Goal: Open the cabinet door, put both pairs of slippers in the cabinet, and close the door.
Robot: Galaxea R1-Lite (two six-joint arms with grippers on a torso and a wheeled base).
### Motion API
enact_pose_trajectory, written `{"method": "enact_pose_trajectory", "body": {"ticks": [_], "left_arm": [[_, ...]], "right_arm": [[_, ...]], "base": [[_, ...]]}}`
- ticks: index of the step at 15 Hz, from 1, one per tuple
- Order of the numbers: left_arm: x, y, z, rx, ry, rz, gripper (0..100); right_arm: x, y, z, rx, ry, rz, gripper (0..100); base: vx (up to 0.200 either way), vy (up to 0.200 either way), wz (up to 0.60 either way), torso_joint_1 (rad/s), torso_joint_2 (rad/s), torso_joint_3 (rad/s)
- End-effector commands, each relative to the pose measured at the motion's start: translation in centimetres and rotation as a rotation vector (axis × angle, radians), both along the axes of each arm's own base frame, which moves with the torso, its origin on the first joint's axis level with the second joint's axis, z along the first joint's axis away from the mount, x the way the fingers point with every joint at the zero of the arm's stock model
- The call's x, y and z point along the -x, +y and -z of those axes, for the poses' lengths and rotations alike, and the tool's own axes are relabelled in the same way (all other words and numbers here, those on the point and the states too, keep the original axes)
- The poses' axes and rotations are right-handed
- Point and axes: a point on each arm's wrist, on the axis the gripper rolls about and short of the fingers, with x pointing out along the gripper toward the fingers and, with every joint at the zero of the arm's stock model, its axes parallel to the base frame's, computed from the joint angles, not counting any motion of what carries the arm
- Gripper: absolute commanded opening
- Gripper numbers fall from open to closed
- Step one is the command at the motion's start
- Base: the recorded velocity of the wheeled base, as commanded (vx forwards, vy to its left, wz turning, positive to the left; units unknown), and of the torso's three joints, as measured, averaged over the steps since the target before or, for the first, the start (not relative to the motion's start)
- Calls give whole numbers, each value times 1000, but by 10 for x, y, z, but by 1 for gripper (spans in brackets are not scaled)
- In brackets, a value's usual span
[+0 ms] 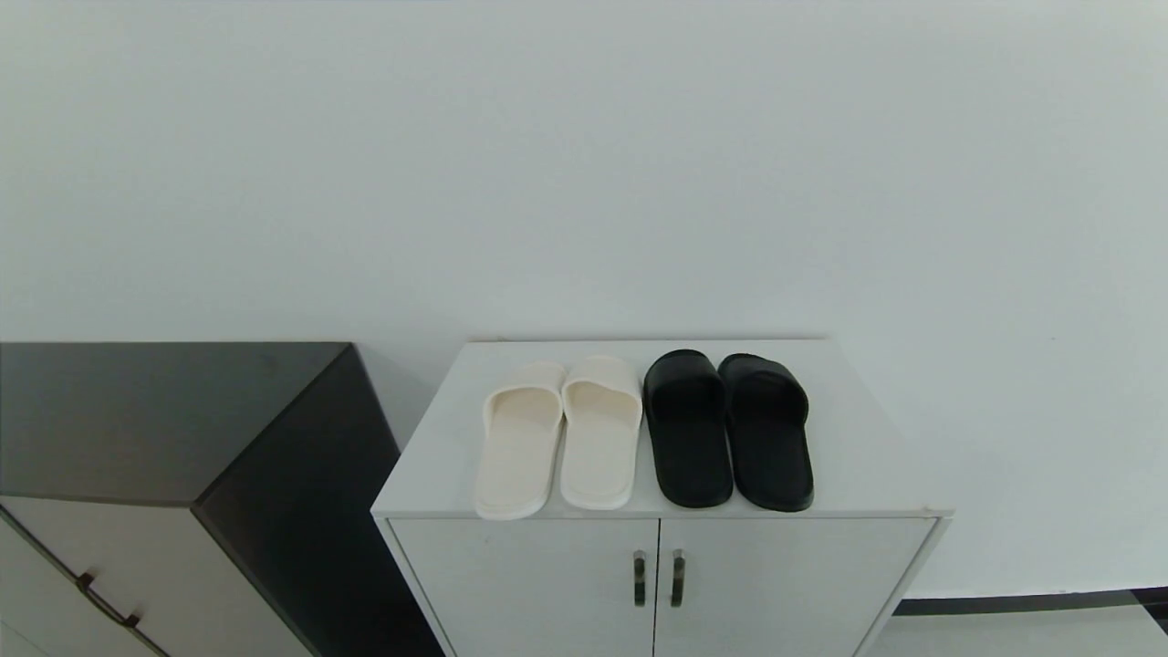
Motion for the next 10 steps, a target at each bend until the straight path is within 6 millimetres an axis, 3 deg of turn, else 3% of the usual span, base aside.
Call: {"method": "enact_pose_trajectory", "body": {"ticks": [1, 5, 6, 9, 10], "left_arm": [[0, 0, 0, 0, -1, -2, 0], [0, 0, 0, 0, -1, -2, 0], [0, 0, 0, 0, -1, -2, 0], [0, 0, 0, 0, -1, 0, 0], [0, 0, 0, 0, -1, 0, 0]], "right_arm": [[-43, 4, -21, 10, 253, -188, 100], [-87, 15, -52, 5, 331, -310, 100], [-87, 15, -52, 5, 331, -310, 100], [-114, 53, -74, -64, 411, -380, 100], [-122, 79, -71, -61, 429, -386, 100]], "base": [[0, 0, 0, 0, 0, 0], [0, 0, 0, 0, 0, 0], [0, 0, 0, 0, 0, 0], [0, 0, 0, 0, 0, 0], [0, 0, 0, 0, 0, 0]]}}
